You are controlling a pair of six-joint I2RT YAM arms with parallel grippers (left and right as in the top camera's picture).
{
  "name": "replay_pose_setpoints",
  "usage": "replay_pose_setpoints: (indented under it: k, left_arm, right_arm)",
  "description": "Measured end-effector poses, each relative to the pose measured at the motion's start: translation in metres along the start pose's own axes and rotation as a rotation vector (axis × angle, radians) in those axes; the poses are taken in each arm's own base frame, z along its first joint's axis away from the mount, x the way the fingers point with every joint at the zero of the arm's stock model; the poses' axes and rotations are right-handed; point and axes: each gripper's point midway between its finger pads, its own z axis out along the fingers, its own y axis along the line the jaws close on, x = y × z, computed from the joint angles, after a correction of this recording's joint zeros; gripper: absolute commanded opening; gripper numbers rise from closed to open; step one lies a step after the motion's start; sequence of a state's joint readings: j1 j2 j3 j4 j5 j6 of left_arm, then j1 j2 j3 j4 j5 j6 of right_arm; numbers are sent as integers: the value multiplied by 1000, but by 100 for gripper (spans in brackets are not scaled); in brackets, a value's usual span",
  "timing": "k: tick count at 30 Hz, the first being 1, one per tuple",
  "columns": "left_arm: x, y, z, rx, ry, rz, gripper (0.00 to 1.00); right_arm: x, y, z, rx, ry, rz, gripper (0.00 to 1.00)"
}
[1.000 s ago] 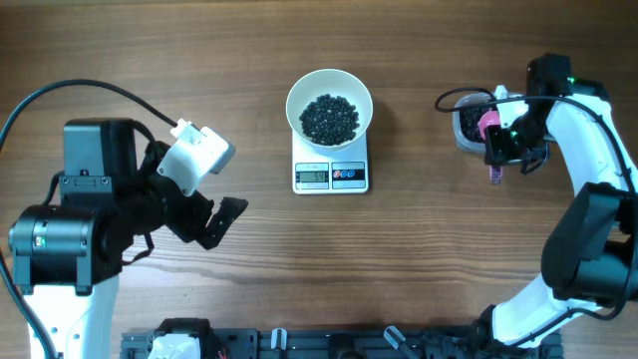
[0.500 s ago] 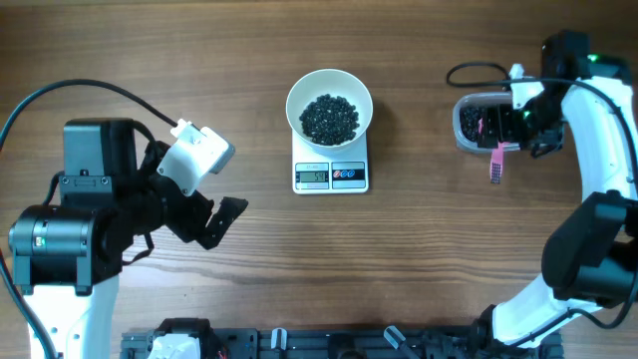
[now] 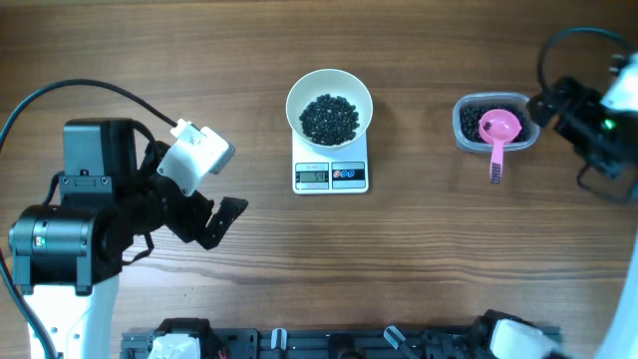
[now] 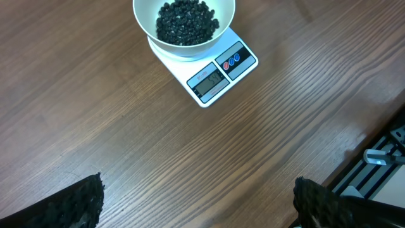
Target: Scoop item into bowl and weigh 150g on scale
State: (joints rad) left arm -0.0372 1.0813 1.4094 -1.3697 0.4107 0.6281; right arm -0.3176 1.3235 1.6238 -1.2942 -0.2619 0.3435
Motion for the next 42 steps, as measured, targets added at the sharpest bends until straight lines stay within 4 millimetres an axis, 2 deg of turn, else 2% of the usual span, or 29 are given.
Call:
replay_pose_setpoints:
  k: [2, 4, 7, 9, 13, 17, 22, 27, 31, 33, 38, 42]
  left_arm:
    - [0, 0, 0, 0, 0, 0, 100]
    - [0, 0, 0, -1, 0, 0, 100]
    - [0, 0, 0, 0, 0, 0, 100]
    - [0, 0, 0, 0, 0, 0, 100]
    - [0, 0, 0, -1, 0, 0, 100]
    - [0, 0, 0, 0, 0, 0, 100]
    - [0, 0, 0, 0, 0, 0, 100]
    - [0, 0, 0, 0, -1, 0, 100]
    - [0, 0, 0, 0, -1, 0, 100]
    - [0, 0, 0, 0, -1, 0, 100]
    - [0, 0, 0, 0, -1, 0, 100]
    - [0, 0, 0, -1, -1, 0, 100]
  right_arm:
    - [3, 4, -24, -15, -71, 60, 100]
    - [9, 3, -39, -24, -115, 114, 100]
    - [32, -8, -37, -15, -112, 227, 100]
    - [48, -17, -22, -4, -83, 299, 100]
    - [65, -27, 28, -66, -60, 392, 100]
    - [96, -41, 78, -120, -23, 512, 100]
    - [114, -52, 116, -214, -74, 595, 100]
    - [111, -54, 134, -290, -126, 659, 100]
    - [117, -63, 149, -263, -106, 716, 99]
    - [116, -67, 157, -249, -108, 731, 93]
    - [91, -64, 170, -290, -169, 722, 78]
    - [77, -62, 177, -321, -205, 717, 75]
